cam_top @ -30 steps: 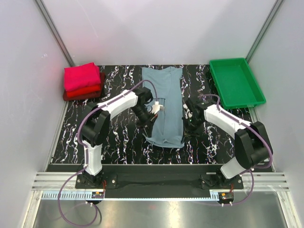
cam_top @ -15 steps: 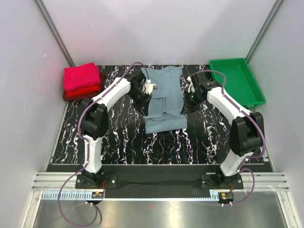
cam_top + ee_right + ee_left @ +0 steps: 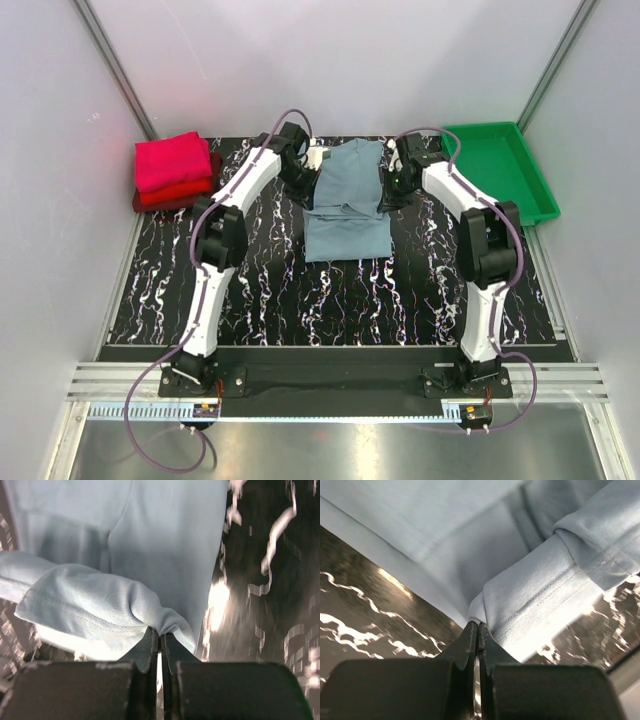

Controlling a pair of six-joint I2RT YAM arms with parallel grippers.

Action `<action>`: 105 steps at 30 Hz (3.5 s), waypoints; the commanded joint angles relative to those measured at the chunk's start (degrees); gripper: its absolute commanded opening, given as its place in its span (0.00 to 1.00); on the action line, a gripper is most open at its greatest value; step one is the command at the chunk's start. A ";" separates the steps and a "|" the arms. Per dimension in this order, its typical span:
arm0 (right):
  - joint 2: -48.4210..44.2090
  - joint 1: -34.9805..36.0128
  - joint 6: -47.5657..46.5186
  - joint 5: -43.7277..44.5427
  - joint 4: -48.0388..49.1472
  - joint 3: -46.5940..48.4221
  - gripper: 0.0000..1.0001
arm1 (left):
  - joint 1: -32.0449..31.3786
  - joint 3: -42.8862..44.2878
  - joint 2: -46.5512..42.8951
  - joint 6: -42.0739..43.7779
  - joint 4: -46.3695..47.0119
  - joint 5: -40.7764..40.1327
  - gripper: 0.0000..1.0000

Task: Fold and stack the t-shirts
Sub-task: Fold the tshirt

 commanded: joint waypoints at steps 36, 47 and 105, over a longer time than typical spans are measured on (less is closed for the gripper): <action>5.39 -0.06 -3.24 -14.40 7.71 8.51 0.46 | -4.85 -21.30 -15.88 -6.99 12.41 3.85 0.38; 11.99 -0.06 -2.54 -18.28 5.07 11.24 0.38 | -4.94 -16.21 -4.10 -7.16 12.41 3.15 0.37; 2.94 2.13 0.45 -17.57 11.39 6.42 0.42 | -4.94 -20.69 -7.61 -6.37 12.32 -2.03 0.37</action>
